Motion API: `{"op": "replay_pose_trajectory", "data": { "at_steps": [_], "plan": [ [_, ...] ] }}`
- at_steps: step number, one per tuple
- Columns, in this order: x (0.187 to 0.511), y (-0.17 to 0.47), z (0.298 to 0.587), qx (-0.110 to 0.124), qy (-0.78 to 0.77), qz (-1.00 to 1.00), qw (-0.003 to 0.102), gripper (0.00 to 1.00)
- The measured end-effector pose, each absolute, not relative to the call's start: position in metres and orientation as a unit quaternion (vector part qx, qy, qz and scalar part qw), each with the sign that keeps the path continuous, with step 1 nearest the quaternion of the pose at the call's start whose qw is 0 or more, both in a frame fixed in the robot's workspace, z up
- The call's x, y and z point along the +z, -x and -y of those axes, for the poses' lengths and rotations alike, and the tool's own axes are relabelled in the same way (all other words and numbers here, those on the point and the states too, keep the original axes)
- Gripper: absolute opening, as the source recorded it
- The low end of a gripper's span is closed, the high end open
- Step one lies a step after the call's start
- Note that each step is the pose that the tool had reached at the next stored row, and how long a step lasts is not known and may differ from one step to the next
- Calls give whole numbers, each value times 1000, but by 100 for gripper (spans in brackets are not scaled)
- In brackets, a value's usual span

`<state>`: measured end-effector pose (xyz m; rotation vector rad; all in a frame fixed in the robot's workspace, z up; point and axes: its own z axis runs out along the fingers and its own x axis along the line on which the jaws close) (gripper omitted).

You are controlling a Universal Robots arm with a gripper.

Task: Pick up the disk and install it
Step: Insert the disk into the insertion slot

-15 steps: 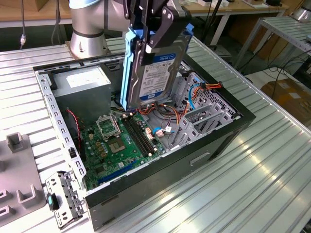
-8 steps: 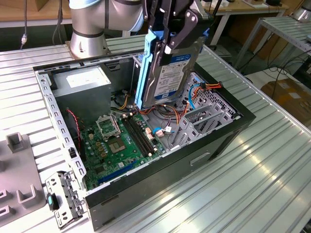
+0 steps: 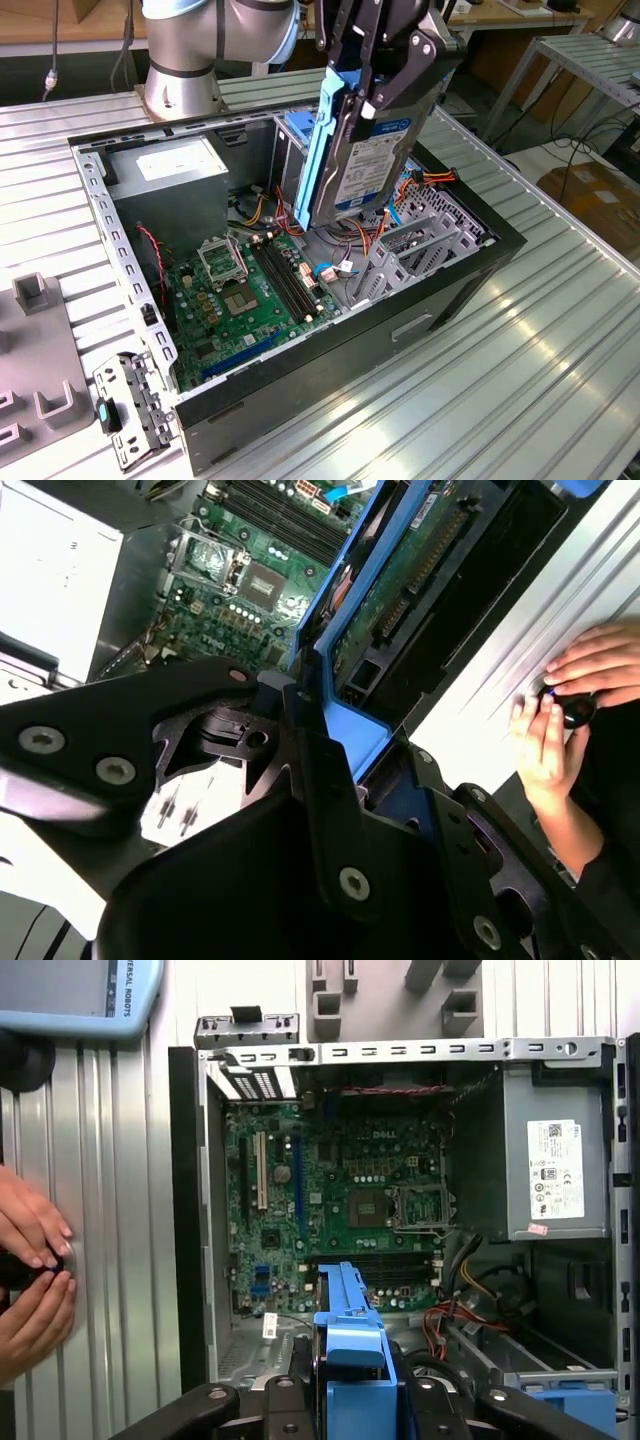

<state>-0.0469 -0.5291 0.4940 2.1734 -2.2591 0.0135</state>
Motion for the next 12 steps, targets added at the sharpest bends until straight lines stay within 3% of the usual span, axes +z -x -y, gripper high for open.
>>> {"op": "replay_pose_trajectory", "data": {
  "at_steps": [12],
  "plan": [
    [492,13,552,4,-700,714,3,37]
  ]
}}
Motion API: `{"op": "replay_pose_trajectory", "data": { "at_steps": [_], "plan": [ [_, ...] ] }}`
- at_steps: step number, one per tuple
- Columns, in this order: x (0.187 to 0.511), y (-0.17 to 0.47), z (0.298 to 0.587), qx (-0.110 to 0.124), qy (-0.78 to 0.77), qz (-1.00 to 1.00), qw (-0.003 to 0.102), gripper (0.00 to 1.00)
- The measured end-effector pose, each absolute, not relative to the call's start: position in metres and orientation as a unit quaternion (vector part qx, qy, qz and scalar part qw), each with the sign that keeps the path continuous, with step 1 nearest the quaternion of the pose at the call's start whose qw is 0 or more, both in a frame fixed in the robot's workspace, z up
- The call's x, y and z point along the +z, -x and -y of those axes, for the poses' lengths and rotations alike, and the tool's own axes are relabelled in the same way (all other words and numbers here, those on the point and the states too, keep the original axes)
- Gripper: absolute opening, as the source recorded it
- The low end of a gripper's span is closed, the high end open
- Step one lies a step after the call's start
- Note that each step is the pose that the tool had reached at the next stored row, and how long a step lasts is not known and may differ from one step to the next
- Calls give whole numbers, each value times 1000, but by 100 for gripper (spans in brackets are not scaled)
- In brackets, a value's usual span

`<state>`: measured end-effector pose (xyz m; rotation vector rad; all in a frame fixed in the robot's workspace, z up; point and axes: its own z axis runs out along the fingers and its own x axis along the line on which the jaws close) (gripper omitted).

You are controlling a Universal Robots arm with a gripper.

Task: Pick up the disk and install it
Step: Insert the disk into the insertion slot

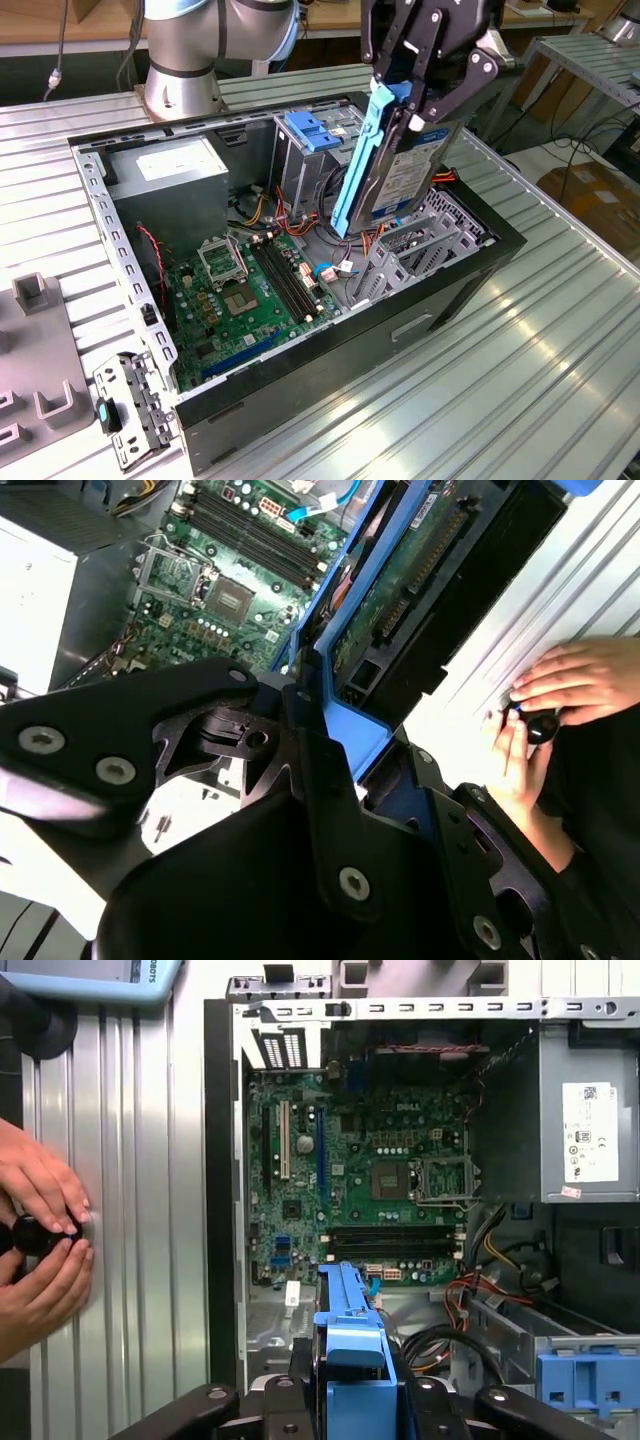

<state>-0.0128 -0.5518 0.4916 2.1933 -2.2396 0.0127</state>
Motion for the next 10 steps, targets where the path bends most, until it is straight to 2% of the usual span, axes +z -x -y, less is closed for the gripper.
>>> {"op": "replay_pose_trajectory", "data": {
  "at_steps": [10],
  "plan": [
    [488,-21,561,4,-700,714,4,37]
  ]
}}
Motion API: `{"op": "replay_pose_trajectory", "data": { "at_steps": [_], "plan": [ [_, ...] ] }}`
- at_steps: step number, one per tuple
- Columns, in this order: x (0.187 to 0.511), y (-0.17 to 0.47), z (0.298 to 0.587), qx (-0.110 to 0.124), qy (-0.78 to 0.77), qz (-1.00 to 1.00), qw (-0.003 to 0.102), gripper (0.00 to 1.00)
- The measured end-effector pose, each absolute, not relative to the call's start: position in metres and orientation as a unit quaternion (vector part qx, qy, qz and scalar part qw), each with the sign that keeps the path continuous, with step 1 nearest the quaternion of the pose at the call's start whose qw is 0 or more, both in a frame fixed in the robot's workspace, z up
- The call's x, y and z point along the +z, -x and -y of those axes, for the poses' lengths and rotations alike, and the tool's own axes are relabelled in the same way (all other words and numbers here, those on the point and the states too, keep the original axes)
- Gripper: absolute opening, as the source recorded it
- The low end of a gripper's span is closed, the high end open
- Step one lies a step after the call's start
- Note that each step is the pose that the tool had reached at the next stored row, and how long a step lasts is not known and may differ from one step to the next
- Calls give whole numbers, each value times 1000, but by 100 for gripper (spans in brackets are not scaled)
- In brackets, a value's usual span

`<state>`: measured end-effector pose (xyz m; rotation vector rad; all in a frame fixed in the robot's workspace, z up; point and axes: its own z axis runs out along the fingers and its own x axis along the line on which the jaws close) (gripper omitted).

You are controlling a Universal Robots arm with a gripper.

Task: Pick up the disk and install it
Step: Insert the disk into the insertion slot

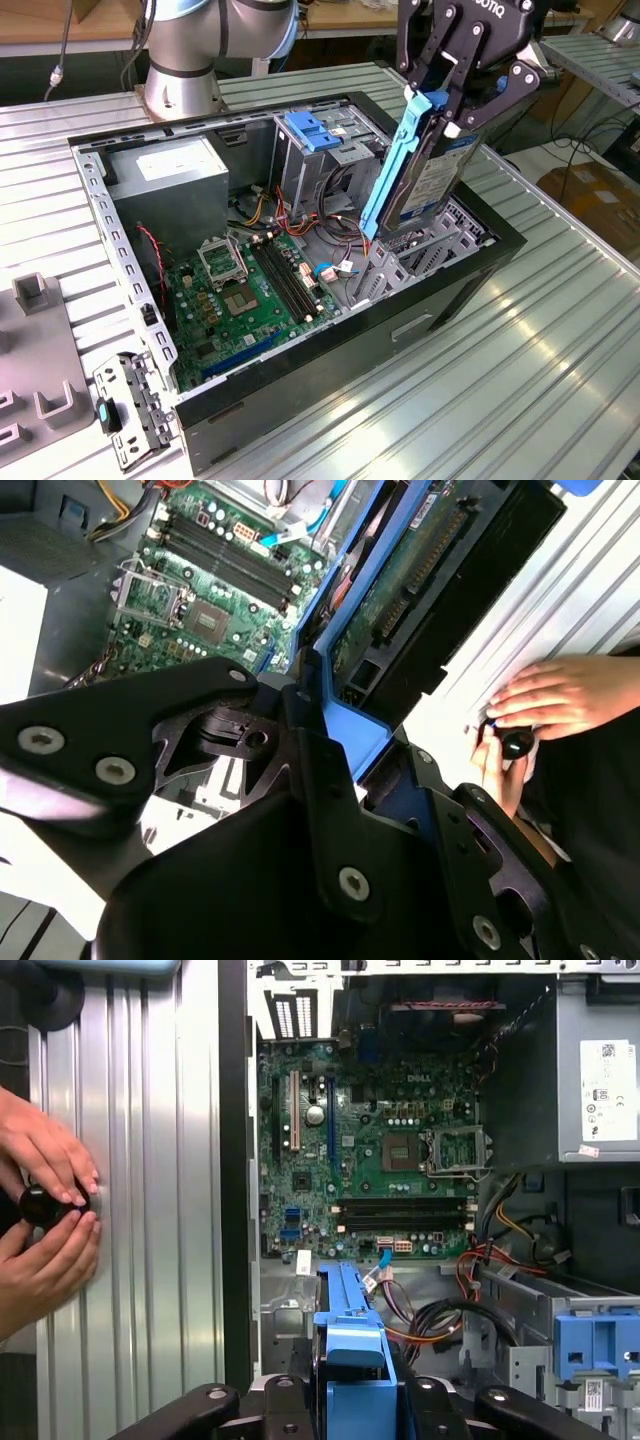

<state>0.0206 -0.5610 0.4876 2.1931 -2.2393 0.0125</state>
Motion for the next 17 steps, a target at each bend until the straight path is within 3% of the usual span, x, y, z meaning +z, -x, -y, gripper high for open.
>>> {"op": "replay_pose_trajectory", "data": {
  "at_steps": [17],
  "plan": [
    [470,-54,561,4,-700,714,4,37]
  ]
}}
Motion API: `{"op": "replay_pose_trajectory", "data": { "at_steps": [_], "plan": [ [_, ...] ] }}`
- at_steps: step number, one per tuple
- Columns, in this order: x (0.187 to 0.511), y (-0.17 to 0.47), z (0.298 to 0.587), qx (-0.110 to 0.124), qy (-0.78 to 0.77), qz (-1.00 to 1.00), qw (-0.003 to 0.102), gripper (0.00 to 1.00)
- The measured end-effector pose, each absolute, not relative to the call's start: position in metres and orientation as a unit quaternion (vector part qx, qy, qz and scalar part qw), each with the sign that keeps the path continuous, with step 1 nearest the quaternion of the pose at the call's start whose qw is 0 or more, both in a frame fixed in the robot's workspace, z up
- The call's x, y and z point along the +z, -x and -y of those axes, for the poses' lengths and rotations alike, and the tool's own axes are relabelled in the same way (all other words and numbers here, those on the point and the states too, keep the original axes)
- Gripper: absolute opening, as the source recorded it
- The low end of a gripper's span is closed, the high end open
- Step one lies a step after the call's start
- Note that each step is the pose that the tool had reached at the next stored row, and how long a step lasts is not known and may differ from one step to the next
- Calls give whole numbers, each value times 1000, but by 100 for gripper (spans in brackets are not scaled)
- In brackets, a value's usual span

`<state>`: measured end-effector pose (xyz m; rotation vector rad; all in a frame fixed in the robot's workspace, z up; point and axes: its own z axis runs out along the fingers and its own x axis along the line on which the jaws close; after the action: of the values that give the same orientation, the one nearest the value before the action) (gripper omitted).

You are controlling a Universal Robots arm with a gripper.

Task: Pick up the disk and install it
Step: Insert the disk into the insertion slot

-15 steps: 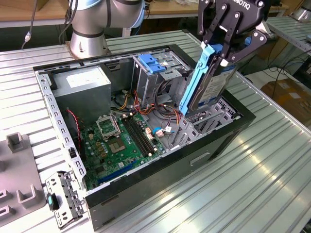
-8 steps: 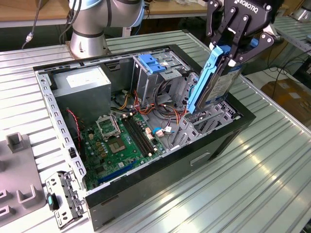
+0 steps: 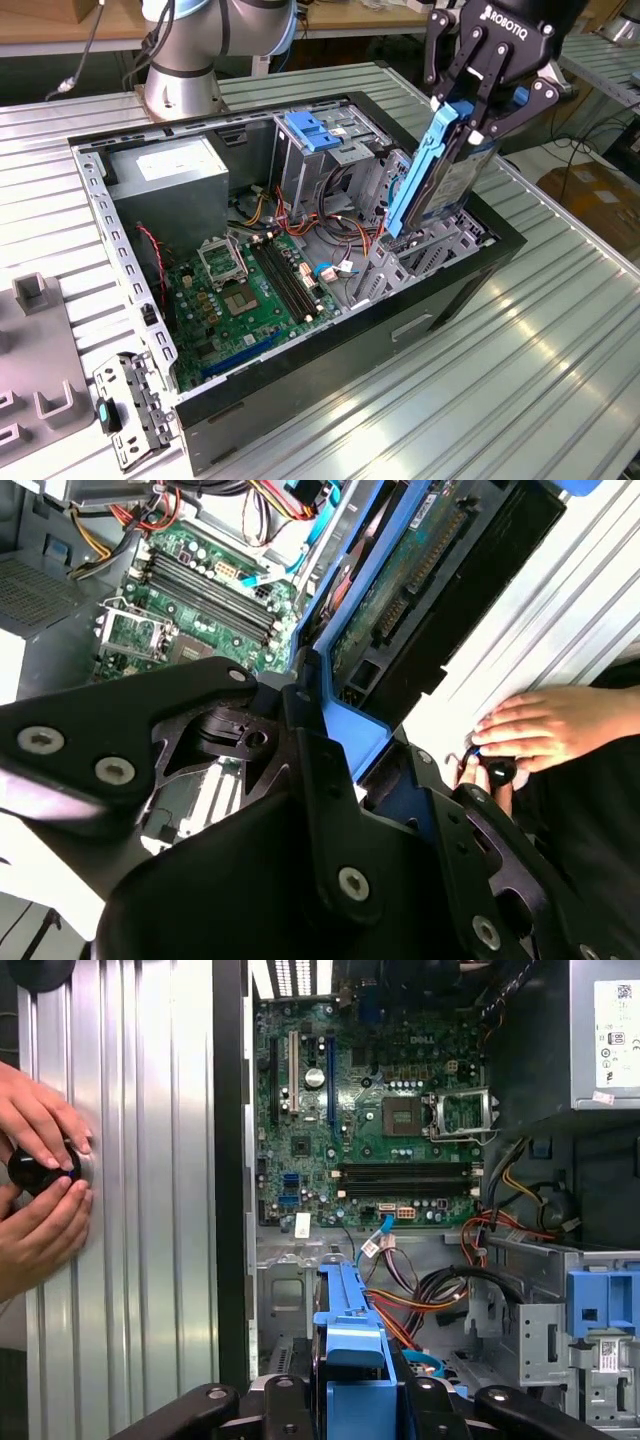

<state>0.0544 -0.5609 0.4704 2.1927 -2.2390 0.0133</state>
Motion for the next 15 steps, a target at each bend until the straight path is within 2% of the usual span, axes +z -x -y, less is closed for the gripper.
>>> {"op": "replay_pose_trajectory", "data": {
  "at_steps": [15],
  "plan": [
    [459,-58,560,4,-700,714,3,37]
  ]
}}
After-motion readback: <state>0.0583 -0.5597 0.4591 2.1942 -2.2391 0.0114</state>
